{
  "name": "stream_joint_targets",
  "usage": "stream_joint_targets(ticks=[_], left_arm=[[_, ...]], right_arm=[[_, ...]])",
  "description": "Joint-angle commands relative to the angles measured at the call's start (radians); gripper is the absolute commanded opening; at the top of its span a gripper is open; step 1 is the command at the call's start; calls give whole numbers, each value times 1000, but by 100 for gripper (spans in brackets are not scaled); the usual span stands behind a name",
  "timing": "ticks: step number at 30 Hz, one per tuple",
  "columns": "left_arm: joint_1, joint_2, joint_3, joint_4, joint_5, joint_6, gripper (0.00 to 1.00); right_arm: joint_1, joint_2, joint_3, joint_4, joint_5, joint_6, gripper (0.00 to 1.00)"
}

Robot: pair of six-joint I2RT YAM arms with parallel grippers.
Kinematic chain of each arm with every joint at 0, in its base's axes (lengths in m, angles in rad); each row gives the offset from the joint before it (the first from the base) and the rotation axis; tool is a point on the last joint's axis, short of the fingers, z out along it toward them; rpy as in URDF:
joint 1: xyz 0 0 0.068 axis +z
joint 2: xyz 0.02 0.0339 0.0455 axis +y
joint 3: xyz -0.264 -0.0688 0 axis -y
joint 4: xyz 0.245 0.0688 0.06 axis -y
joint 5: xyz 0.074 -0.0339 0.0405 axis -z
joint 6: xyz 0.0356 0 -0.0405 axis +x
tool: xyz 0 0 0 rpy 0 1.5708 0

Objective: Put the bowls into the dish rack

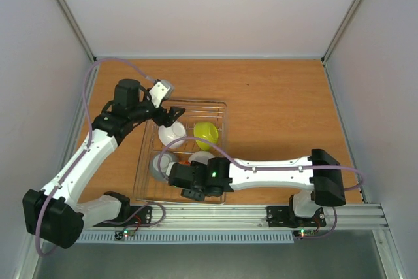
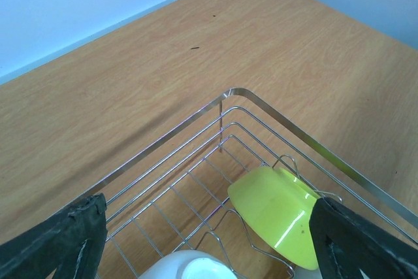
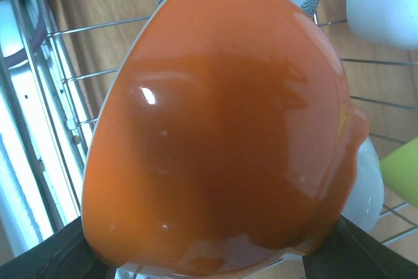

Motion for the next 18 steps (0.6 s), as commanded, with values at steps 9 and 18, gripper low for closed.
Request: stream_joint_targets(ticks=[9, 18], left_arm=[[5, 14, -5, 55, 4, -9, 85], [6, 21, -3, 56, -4, -7, 86]], right_arm=[[27, 74, 45, -154, 226, 28, 2], [31, 106, 49, -210, 192, -4, 2]])
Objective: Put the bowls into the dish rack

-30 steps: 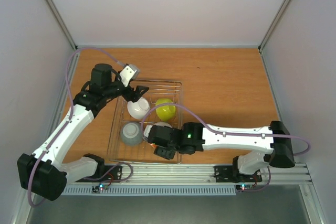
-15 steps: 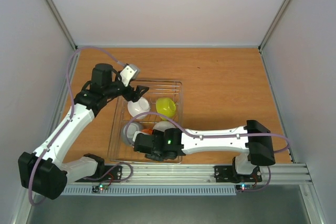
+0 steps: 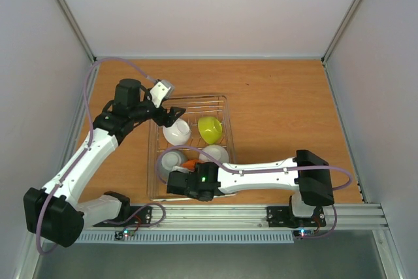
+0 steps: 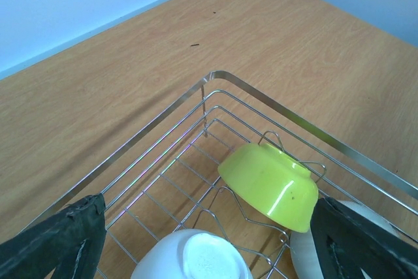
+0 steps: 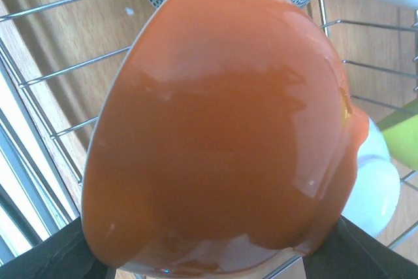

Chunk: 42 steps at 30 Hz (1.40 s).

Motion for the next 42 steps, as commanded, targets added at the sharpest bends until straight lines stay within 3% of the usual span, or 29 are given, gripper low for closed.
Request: stream_joint_targets(ticks=[1, 6, 12, 20, 22, 29, 42], left_arm=[[5, 13, -2, 55, -4, -5, 86], [5, 20, 0, 56, -5, -5, 86], [5, 25, 2, 56, -11, -3, 86], [5, 21, -1, 56, -13, 4, 86], [5, 20, -1, 56, -14, 4, 86], [5, 15, -1, 54, -14, 7, 86], [6, 9, -2, 55, -16, 10, 86]], right_arm=[[3, 1, 19, -92, 26, -20, 3], [3, -7, 25, -123, 20, -30, 8], [3, -13, 28, -123, -11, -34, 34], [3, -9, 19, -121, -16, -24, 54], [3, -11, 20, -120, -18, -23, 68], [3, -11, 23, -117, -19, -21, 86], [3, -36, 25, -129, -42, -16, 91]])
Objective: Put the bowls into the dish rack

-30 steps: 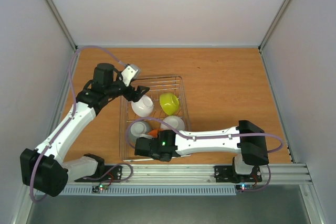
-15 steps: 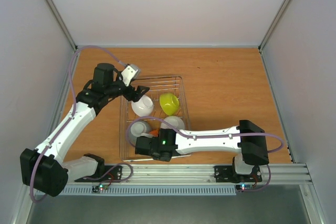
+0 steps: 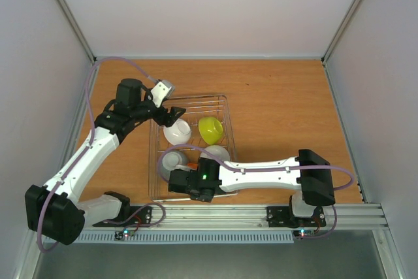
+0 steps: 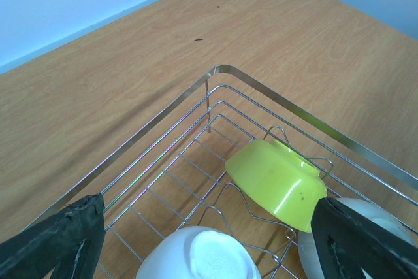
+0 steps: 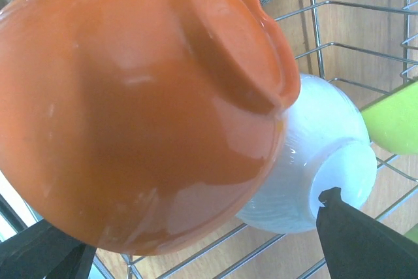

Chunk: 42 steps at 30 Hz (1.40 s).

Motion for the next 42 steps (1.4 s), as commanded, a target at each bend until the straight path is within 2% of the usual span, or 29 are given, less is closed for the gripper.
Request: stream_joint_targets(ticks=[1, 20, 28, 35, 42], left_arm=[[5, -9, -2, 52, -6, 7, 86], [7, -14, 0, 49, -6, 6, 87], [7, -9, 3, 42, 2, 6, 87], [7, -9, 6, 34, 5, 6, 87], [7, -6, 11, 19, 15, 13, 87]], right_arm=[[5, -36, 8, -46, -37, 10, 91], [13, -118, -49, -57, 0, 76, 92], [4, -201, -63, 20, 100, 132, 91], [-100, -207, -30, 56, 157, 227, 77], [-278, -251, -49, 69, 73, 342, 55]])
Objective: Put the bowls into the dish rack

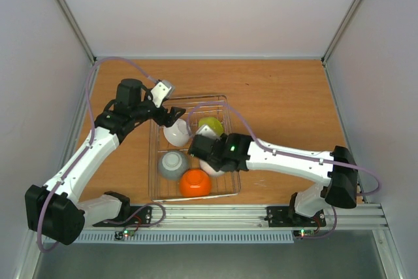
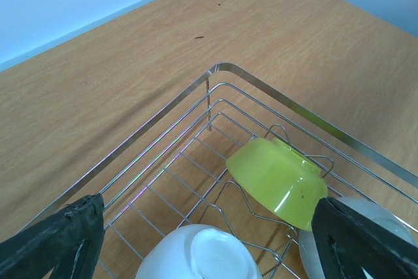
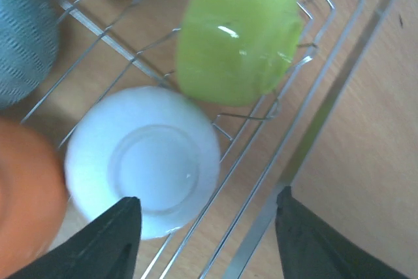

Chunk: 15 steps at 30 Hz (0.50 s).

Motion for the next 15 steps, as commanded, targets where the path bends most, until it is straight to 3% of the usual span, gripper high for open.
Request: stream_joint_targets(ticks=[1, 5, 10, 15], left_arm=[[6, -4, 11, 23, 24, 12, 87], [7, 7, 11, 24, 32, 13, 87], [7, 22, 14, 20, 35, 16, 87], [7, 34, 17, 20, 35, 18, 87]], right_arm=[[-91, -70, -14, 42, -82, 93, 51], [-95, -106, -61, 114, -259, 50, 33], [-88, -111, -93, 116, -298, 51, 9], [-35, -140, -141, 172, -405, 23, 1]])
